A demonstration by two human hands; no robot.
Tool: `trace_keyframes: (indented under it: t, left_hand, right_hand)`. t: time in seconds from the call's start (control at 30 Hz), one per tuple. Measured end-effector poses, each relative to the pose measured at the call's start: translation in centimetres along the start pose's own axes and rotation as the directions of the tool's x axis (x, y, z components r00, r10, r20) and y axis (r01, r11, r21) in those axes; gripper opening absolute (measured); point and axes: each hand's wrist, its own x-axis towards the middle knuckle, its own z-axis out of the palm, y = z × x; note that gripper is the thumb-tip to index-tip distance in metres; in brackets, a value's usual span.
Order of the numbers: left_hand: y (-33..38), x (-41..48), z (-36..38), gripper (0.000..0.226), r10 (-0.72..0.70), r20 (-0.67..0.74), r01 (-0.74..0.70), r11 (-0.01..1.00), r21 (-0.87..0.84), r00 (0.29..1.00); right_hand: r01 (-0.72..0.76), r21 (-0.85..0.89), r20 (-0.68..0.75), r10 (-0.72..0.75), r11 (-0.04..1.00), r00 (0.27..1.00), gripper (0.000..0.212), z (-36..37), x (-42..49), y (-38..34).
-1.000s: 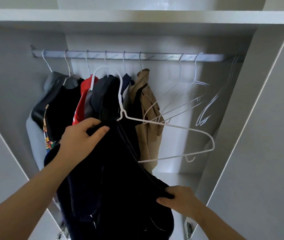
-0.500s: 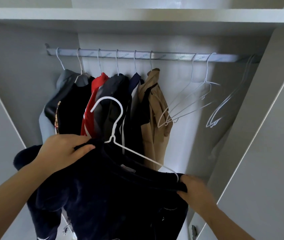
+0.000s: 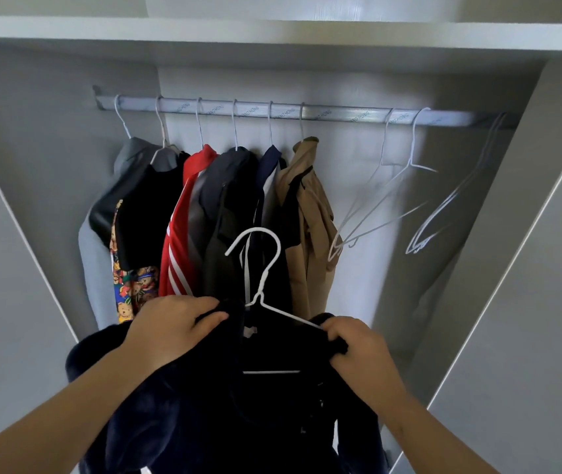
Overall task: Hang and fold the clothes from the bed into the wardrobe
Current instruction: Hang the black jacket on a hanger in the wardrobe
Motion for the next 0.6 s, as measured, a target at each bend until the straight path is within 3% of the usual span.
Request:
trace_keyframes:
  t: [0.1, 0.2, 0.27, 0.37, 0.43, 0.5, 0.6]
  left_hand:
    - [1.4, 0.7, 1.3, 0.032, -0.106, 0.095, 0.11, 0.993, -0.032, 0.99]
    - [2.2, 1.3, 1.0, 0.046, -0.142, 0.083, 0.154, 0.974, -0.167, 0.986]
    - [2.3, 1.5, 0.2, 0.058, -0.179, 0.053, 0.186, 0.939, -0.288, 0.983]
    - [2.7, 1.9, -0.8, 0.054, -0.202, 0.018, 0.192, 0.895, -0.404, 0.979]
    - [3.1, 2.3, -1.3, 0.049, -0.174, -0.008, 0.154, 0.896, -0.416, 0.985]
    - [3.5, 2.8, -1.7, 0.044, -0.133, -0.016, 0.117, 0.915, -0.387, 0.991]
    - [4.5, 3.1, -1.4, 0.033, -0.112, -0.007, 0.103, 0.935, -0.341, 0.994]
  right_hand:
    - [0.199, 0.064, -0.066, -0.194, 0.978, 0.979, 0.027, 0.4, 0.3, -1.8]
    - [0.289, 0.044, -0.119, -0.282, 0.956, 0.952, 0.023, -0.3, 0.5, -2.4]
    - [0.2, -0.038, -0.129, -0.203, 0.979, 0.971, 0.032, -1.2, 0.6, -2.0]
    - [-0.063, -0.251, -0.116, 0.035, 0.966, 0.993, 0.071, -2.2, 0.9, -1.2]
    - [-0.17, -0.341, -0.091, 0.148, 0.925, 0.985, 0.078, -2.6, 1.5, -1.1]
    - [-0.223, -0.321, -0.058, 0.216, 0.921, 0.975, 0.062, -2.9, 1.9, -1.3]
    - [-0.261, -0.302, -0.066, 0.252, 0.917, 0.965, 0.018, -3.0, 1.9, -2.1]
